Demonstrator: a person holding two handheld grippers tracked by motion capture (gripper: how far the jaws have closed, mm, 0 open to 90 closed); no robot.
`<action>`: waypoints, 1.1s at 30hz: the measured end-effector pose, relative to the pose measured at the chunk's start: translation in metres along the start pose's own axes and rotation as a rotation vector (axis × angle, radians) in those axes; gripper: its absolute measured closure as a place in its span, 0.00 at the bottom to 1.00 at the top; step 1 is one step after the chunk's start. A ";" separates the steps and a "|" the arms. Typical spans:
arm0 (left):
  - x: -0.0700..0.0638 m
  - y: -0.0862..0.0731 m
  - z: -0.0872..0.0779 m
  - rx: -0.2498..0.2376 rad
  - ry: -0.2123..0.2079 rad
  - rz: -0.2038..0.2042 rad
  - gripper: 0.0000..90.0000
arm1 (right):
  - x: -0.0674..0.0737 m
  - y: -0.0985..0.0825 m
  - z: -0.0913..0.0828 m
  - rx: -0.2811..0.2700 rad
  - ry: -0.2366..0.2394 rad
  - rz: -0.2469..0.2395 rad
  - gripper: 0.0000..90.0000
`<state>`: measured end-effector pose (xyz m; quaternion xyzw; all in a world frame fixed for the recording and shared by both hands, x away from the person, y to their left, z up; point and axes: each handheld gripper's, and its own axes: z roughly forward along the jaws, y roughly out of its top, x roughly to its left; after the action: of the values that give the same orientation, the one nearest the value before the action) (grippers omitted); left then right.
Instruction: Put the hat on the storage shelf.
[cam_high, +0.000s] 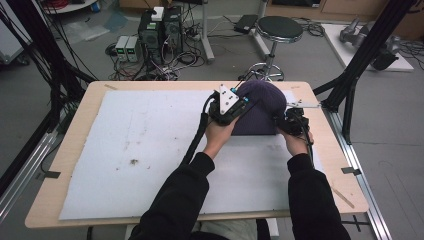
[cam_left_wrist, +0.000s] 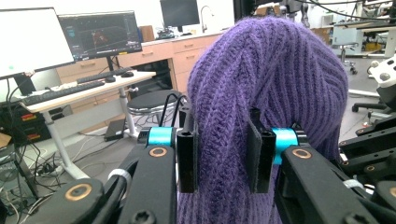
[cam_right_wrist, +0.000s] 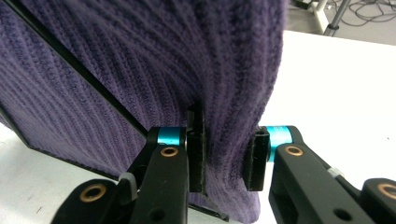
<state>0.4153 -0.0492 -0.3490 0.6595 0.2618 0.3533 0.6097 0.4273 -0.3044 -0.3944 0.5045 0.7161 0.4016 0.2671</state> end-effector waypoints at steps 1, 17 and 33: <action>0.000 0.000 0.000 -0.001 -0.001 -0.001 0.78 | 0.000 0.000 0.000 0.000 0.000 0.000 0.84; 0.014 0.000 -0.007 0.006 0.036 -0.081 0.47 | 0.011 0.007 -0.021 -0.106 -0.090 -0.069 0.46; 0.035 0.012 -0.037 -0.045 0.059 -0.090 0.42 | 0.019 0.017 -0.055 -0.250 -0.031 -0.057 0.33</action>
<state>0.4067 -0.0009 -0.3314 0.6224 0.3008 0.3504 0.6319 0.3858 -0.3008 -0.3506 0.4529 0.6704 0.4721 0.3500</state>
